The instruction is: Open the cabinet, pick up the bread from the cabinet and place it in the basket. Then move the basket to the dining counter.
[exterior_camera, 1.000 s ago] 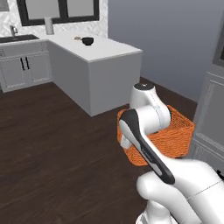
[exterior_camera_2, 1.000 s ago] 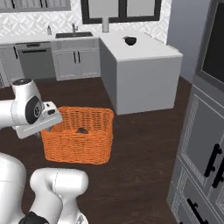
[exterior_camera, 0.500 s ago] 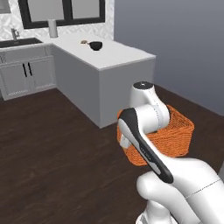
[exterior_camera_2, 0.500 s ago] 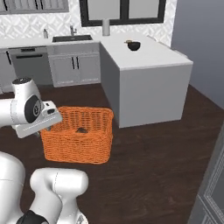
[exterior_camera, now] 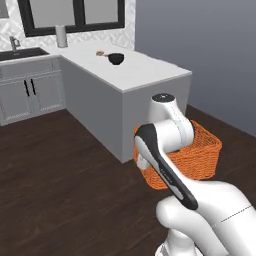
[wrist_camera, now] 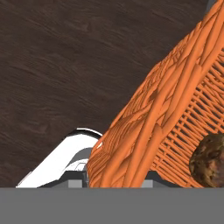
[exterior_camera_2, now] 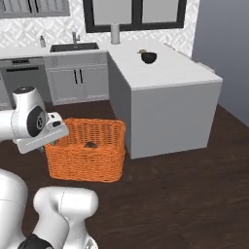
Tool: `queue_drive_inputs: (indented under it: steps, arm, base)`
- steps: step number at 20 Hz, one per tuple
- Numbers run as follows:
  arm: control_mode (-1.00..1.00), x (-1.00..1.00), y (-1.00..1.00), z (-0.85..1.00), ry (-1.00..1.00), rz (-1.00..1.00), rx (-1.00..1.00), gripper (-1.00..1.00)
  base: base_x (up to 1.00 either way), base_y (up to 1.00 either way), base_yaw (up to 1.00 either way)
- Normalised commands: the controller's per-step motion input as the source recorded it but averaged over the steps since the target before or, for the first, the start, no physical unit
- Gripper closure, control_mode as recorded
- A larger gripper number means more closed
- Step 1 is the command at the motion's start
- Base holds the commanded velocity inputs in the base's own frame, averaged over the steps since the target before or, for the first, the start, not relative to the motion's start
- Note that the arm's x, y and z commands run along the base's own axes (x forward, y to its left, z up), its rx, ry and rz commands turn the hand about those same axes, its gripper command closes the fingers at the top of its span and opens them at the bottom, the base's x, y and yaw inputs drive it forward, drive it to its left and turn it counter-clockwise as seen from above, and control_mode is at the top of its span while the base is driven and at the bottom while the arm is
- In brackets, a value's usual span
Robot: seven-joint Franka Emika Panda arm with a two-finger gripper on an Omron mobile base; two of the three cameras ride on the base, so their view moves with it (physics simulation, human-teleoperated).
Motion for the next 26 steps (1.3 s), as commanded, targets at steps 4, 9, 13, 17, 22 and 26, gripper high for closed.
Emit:
queue_drive_inputs:
  steps: [4, 9, 13, 17, 22, 26]
  arm:
    - [1.00, 0.00, 0.00, 0.00, 0.00, 0.00, 0.00, 1.00]
    - [1.00, 0.00, 0.00, 0.00, 0.00, 0.00, 0.00, 1.00]
    - [1.00, 0.00, 0.00, 0.00, 0.00, 0.00, 0.00, 1.00]
    - [1.00, 0.00, 0.00, 0.00, 0.00, 0.00, 0.00, 1.00]
    - [1.00, 0.00, 0.00, 0.00, 0.00, 0.00, 0.00, 1.00]
    - [1.00, 0.00, 0.00, 0.00, 0.00, 0.00, 0.00, 1.00]
  base:
    - [1.00, -0.31, -0.05]
    - [1.00, -0.65, -0.02]
    - [1.00, -0.73, 0.00]
    - [1.00, -0.50, 0.00]
    - [1.00, -0.13, 0.03]
    - [1.00, -0.04, 0.04]
